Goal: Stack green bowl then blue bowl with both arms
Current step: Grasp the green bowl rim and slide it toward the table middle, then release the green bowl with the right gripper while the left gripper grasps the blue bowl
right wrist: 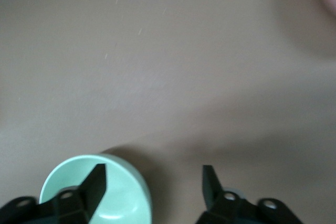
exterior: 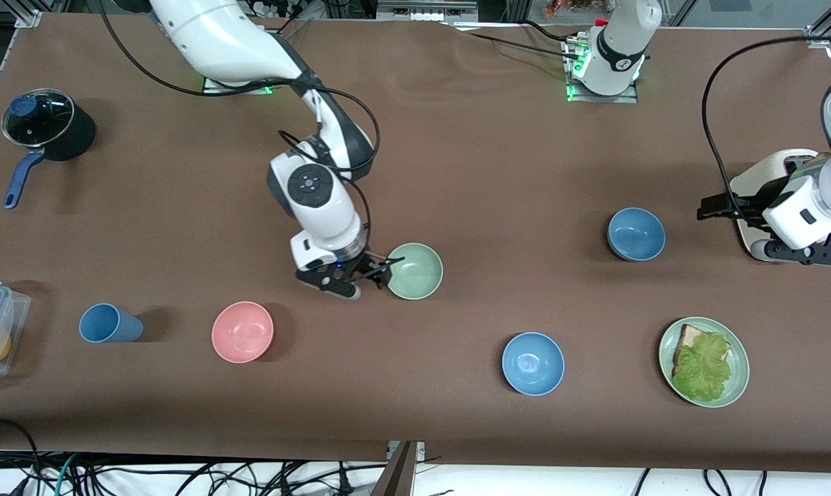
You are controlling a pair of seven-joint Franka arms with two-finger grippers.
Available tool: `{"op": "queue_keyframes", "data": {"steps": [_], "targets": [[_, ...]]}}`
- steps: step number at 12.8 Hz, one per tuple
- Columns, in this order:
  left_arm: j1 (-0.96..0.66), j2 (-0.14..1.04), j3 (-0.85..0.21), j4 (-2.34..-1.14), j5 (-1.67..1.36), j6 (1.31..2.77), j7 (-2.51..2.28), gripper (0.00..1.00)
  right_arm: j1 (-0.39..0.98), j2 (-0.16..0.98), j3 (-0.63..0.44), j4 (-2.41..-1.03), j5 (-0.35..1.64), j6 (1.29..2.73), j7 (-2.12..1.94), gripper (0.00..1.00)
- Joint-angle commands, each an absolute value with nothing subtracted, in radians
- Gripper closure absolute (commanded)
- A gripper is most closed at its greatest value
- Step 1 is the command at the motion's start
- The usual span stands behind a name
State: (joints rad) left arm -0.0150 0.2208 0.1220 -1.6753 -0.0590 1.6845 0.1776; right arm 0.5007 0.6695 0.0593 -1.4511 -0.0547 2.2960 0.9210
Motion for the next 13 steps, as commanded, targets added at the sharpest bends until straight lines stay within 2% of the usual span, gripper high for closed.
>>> {"op": "queue_keyframes", "data": {"steps": [1,4,8,11,13], "targets": [[-0.008,0.204,0.166,-1.813,-0.116,1.810,0.216,0.00,0.416,0.583,0.069,-1.411,-0.063,2.124,0.755,0.00],[-0.006,0.209,0.169,-1.935,-0.153,1.949,0.250,0.00,0.272,0.456,0.069,-1.413,-0.051,1.915,0.544,0.00],[-0.008,0.232,0.169,-2.123,-0.175,2.227,0.306,0.02,0.071,0.323,0.064,-1.405,0.146,1.674,0.324,0.00],[-0.006,0.268,0.169,-2.198,-0.239,2.359,0.385,0.05,0.064,0.178,0.023,-1.486,0.129,1.620,0.227,0.00],[-0.006,0.293,0.169,-2.227,-0.277,2.410,0.417,0.07,0.072,0.108,0.021,-1.586,0.054,1.653,0.227,0.00]]}}
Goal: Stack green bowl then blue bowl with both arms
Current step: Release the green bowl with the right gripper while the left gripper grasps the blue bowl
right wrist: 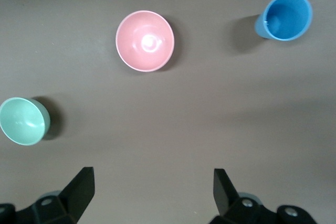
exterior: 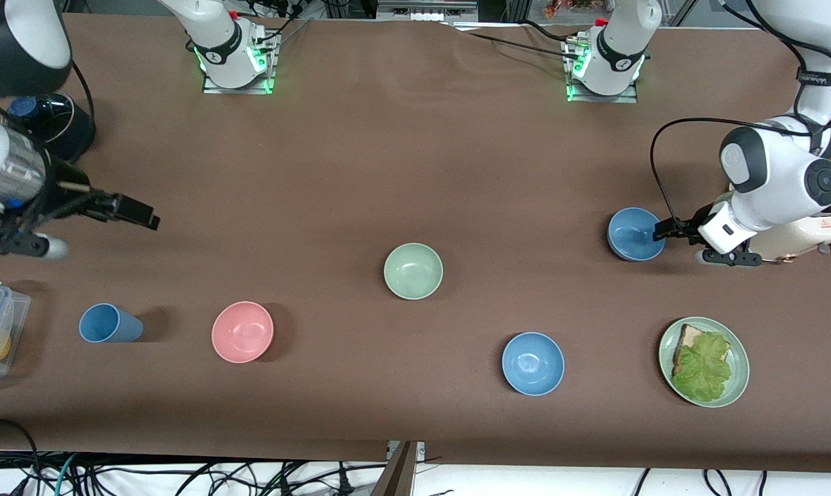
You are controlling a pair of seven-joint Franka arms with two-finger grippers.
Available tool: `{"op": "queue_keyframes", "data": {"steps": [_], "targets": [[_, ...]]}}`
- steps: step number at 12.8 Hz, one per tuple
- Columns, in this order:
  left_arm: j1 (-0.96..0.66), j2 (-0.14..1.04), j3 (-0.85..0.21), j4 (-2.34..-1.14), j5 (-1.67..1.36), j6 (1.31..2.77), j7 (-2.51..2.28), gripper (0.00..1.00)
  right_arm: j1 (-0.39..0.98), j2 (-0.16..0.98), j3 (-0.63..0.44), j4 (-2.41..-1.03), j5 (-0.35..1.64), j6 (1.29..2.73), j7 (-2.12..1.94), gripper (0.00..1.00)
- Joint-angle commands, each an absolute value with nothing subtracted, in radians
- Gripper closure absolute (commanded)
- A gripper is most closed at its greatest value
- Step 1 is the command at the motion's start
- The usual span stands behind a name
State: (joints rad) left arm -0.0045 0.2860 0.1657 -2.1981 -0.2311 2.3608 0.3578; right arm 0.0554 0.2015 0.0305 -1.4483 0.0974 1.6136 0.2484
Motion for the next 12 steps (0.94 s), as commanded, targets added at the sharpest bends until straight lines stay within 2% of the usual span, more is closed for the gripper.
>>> {"op": "queue_keyframes", "data": {"steps": [1,3,4,5,7,8,12], "targets": [[-0.006,0.293,0.169,-2.252,-0.287,2.443,0.435,0.08,0.074,0.091,0.020,-1.620,0.054,1.682,0.226,0.00],[-0.006,0.299,0.169,-2.285,-0.319,2.488,0.465,0.10,0.075,0.078,0.017,-1.641,0.060,1.701,0.227,0.00],[-0.006,0.308,0.169,-2.290,-0.337,2.496,0.485,0.15,0.072,0.080,0.018,-1.640,0.060,1.698,0.227,0.00],[-0.006,0.311,0.169,-2.293,-0.362,2.496,0.509,0.32,0.072,0.080,0.017,-1.637,0.060,1.697,0.226,0.00],[-0.006,0.325,0.169,-2.293,-0.400,2.496,0.541,0.80,0.072,0.089,0.018,-1.626,0.060,1.707,0.224,0.00],[-0.006,0.327,0.169,-2.293,-0.409,2.496,0.541,1.00,0.072,0.097,0.018,-1.617,0.060,1.712,0.222,0.00],[-0.006,0.318,0.169,-2.280,-0.410,2.482,0.535,1.00,0.069,0.103,0.023,-1.618,0.058,1.706,0.221,0.00]]}}
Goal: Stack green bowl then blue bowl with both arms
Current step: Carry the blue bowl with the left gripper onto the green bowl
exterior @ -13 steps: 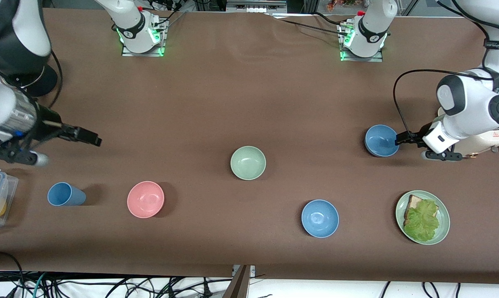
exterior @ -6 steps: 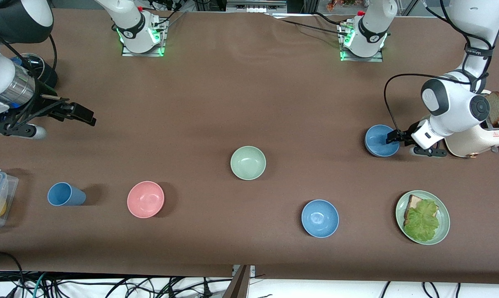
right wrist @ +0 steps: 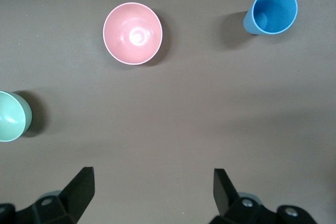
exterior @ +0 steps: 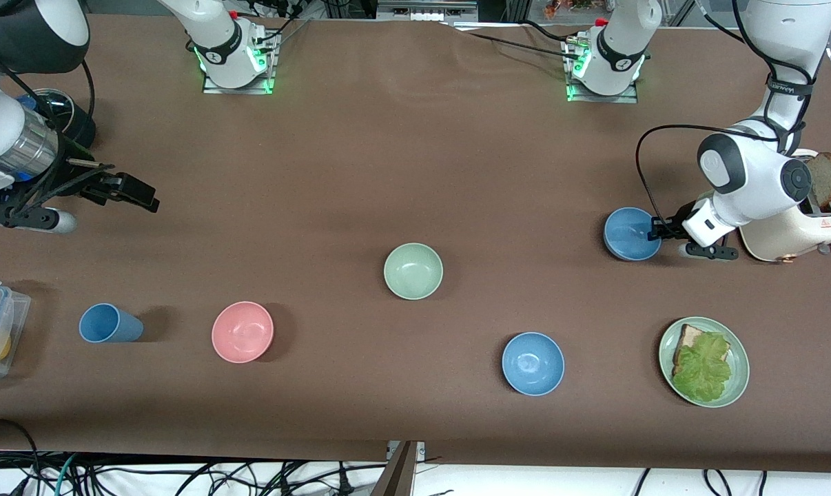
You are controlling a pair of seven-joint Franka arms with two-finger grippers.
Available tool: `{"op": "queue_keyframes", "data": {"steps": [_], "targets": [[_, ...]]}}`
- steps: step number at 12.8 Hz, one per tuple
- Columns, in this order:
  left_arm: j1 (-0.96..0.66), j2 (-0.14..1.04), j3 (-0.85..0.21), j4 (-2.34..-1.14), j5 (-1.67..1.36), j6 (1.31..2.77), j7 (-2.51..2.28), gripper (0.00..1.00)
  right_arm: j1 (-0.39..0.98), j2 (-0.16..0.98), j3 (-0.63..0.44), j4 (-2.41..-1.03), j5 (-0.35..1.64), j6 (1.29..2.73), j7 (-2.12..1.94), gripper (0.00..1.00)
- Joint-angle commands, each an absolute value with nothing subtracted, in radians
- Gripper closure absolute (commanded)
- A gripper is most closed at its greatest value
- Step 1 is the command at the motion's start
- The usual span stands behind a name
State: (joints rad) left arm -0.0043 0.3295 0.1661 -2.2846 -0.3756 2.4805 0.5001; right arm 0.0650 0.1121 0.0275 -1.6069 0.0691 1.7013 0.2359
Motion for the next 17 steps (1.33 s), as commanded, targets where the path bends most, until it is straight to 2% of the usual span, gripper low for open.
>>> {"op": "queue_keyframes", "data": {"steps": [1,3,5,7,12,15,17], "targets": [[-0.011,0.296,0.169,-2.264,-0.410,2.473,0.526,1.00,0.068,0.113,0.021,-1.618,0.060,1.703,0.221,0.00],[-0.034,0.275,0.160,-2.179,-0.410,2.369,0.477,1.00,0.067,0.115,0.020,-1.618,0.060,1.700,0.221,0.00],[-0.128,0.276,0.160,-2.065,-0.410,2.277,0.332,1.00,0.066,0.117,0.018,-1.621,0.061,1.694,0.218,0.00],[-0.260,0.285,0.161,-1.990,-0.410,2.263,0.145,1.00,0.066,0.117,0.020,-1.623,0.061,1.683,0.219,0.00],[-0.555,0.438,0.163,-1.755,-0.400,2.263,-0.369,1.00,0.066,0.095,0.015,-1.615,0.072,1.667,0.189,0.00],[-0.641,0.570,0.164,-1.610,-0.397,2.267,-0.559,1.00,0.066,0.089,0.017,-1.615,0.077,1.671,0.187,0.00],[-0.684,0.630,0.169,-1.568,-0.396,2.275,-0.639,1.00,0.066,0.090,0.015,-1.617,0.077,1.667,0.186,0.00]]}}
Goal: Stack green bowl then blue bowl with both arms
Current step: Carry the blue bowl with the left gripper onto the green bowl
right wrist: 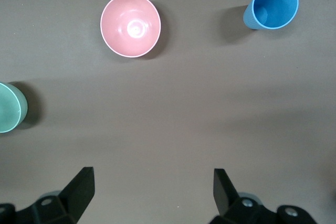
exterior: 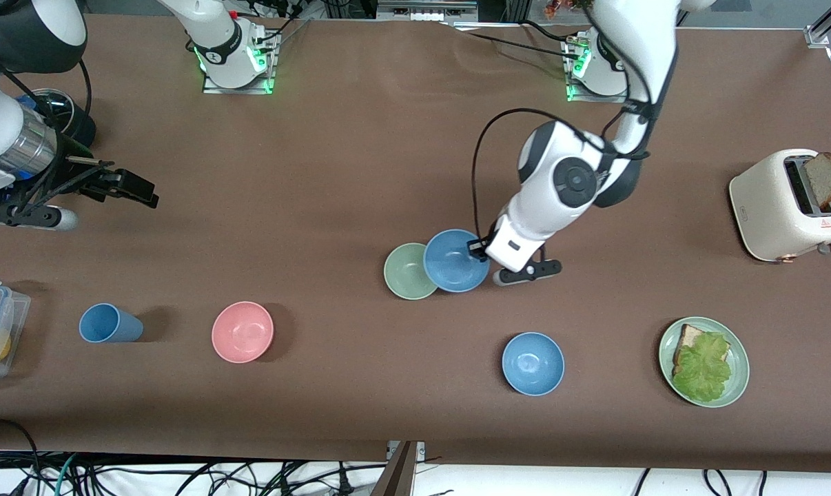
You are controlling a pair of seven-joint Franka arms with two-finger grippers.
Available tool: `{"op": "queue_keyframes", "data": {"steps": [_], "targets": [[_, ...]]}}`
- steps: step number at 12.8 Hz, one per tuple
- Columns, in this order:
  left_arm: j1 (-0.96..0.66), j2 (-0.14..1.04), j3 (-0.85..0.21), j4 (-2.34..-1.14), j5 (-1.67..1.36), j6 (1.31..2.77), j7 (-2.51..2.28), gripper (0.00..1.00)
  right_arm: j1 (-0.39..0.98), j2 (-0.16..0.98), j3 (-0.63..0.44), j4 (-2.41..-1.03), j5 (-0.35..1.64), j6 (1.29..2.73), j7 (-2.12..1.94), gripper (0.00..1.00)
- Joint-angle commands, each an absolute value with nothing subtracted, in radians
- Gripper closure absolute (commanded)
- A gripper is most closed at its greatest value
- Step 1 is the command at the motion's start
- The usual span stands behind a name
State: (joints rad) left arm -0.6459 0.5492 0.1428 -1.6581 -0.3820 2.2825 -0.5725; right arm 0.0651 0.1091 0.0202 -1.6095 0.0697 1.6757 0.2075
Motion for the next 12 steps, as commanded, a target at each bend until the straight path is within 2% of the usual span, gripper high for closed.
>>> {"op": "queue_keyframes", "data": {"steps": [1,4,9,10,11,12], "targets": [[-0.690,0.658,0.169,-1.539,-0.396,2.289,-0.661,1.00,0.066,0.091,0.015,-1.617,0.077,1.667,0.187,0.00],[-0.727,0.716,0.170,-1.490,-0.396,2.318,-0.719,1.00,0.066,0.091,0.015,-1.617,0.077,1.666,0.187,0.00],[-0.765,0.761,0.170,-1.474,-0.371,2.352,-0.773,1.00,0.066,0.091,0.015,-1.618,0.075,1.661,0.187,0.00],[-0.765,0.762,0.170,-1.473,-0.350,2.353,-0.778,0.93,0.066,0.091,0.015,-1.618,0.075,1.661,0.186,0.00],[-0.764,0.762,0.170,-1.471,-0.347,2.353,-0.778,0.57,0.066,0.091,0.015,-1.618,0.075,1.661,0.187,0.00],[-0.762,0.761,0.172,-1.457,-0.347,2.352,-0.779,0.38,0.066,0.091,0.015,-1.618,0.075,1.661,0.186,0.00]]}}
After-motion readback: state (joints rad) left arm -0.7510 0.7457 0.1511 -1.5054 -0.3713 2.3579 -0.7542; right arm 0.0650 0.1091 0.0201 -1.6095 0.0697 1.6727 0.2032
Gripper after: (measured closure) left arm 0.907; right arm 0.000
